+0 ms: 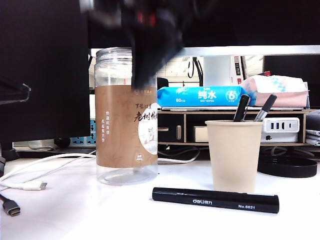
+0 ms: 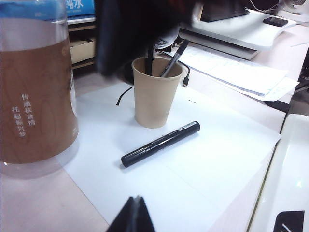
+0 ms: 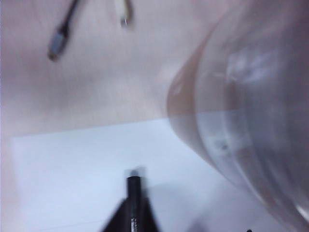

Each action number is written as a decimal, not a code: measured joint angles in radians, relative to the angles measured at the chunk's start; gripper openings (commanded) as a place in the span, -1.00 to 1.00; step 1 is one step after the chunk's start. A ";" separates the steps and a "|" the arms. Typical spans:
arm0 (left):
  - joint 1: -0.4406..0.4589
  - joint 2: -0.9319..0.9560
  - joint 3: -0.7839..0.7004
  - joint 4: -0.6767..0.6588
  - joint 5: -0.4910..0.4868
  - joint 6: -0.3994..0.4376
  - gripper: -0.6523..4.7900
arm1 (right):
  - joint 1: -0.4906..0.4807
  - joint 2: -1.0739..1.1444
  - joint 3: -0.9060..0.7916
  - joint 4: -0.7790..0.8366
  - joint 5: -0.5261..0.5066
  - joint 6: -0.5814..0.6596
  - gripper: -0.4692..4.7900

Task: Pick up the marker from the paper cup and put it on the table.

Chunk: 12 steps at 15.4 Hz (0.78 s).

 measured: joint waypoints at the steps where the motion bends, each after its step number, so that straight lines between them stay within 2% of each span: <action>1: 0.000 0.000 0.000 0.000 0.000 0.000 -0.77 | 0.000 -0.020 0.033 -0.035 -0.030 0.024 -0.74; 3: 0.000 0.000 0.000 0.000 0.000 0.000 -0.77 | 0.000 -0.098 0.047 -0.060 -0.069 0.060 -0.82; 7: 0.000 0.000 0.000 0.000 0.000 0.000 -0.77 | -0.014 -0.335 0.050 -0.026 -0.089 0.105 -0.82; 10: 0.000 0.000 0.000 0.000 0.000 0.000 -0.77 | -0.088 -0.471 0.053 -0.020 -0.093 0.144 -0.82; 12: 0.000 0.000 0.000 0.000 0.000 0.000 -0.77 | -0.171 -0.513 0.053 -0.019 -0.093 0.149 -0.82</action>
